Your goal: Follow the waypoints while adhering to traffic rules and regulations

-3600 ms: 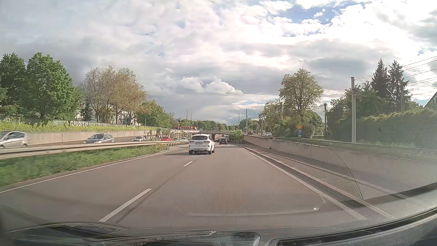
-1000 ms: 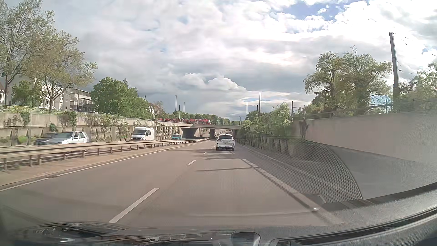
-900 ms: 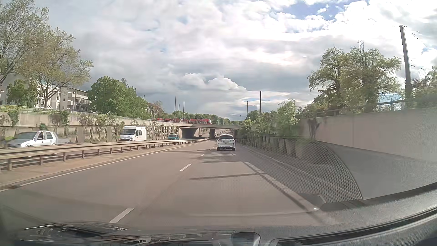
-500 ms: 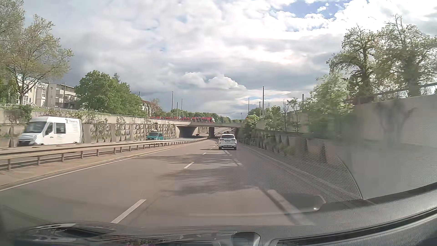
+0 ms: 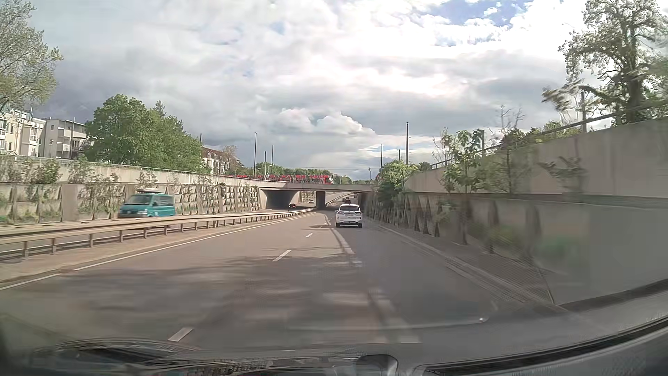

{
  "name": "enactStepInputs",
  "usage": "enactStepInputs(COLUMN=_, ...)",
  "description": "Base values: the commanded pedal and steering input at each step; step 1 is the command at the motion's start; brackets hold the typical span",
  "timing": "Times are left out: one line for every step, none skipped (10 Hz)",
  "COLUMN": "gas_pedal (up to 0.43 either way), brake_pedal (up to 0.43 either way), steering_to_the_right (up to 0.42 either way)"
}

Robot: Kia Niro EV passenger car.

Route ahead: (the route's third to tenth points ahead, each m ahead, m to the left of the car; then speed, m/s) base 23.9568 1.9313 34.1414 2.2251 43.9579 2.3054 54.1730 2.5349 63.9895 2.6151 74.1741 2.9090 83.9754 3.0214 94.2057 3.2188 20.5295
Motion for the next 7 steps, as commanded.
enactStepInputs(gas_pedal=0.047, brake_pedal=0.0, steering_to_the_right=0.003)
enactStepInputs(gas_pedal=0.047, brake_pedal=0.0, steering_to_the_right=0.003)
enactStepInputs(gas_pedal=0.047, brake_pedal=0.0, steering_to_the_right=0.003)
enactStepInputs(gas_pedal=0.047, brake_pedal=0.0, steering_to_the_right=0.003)
enactStepInputs(gas_pedal=0.047, brake_pedal=0.0, steering_to_the_right=0.003)
enactStepInputs(gas_pedal=0.047, brake_pedal=0.0, steering_to_the_right=0.002)
enactStepInputs(gas_pedal=0.047, brake_pedal=0.0, steering_to_the_right=0.002)
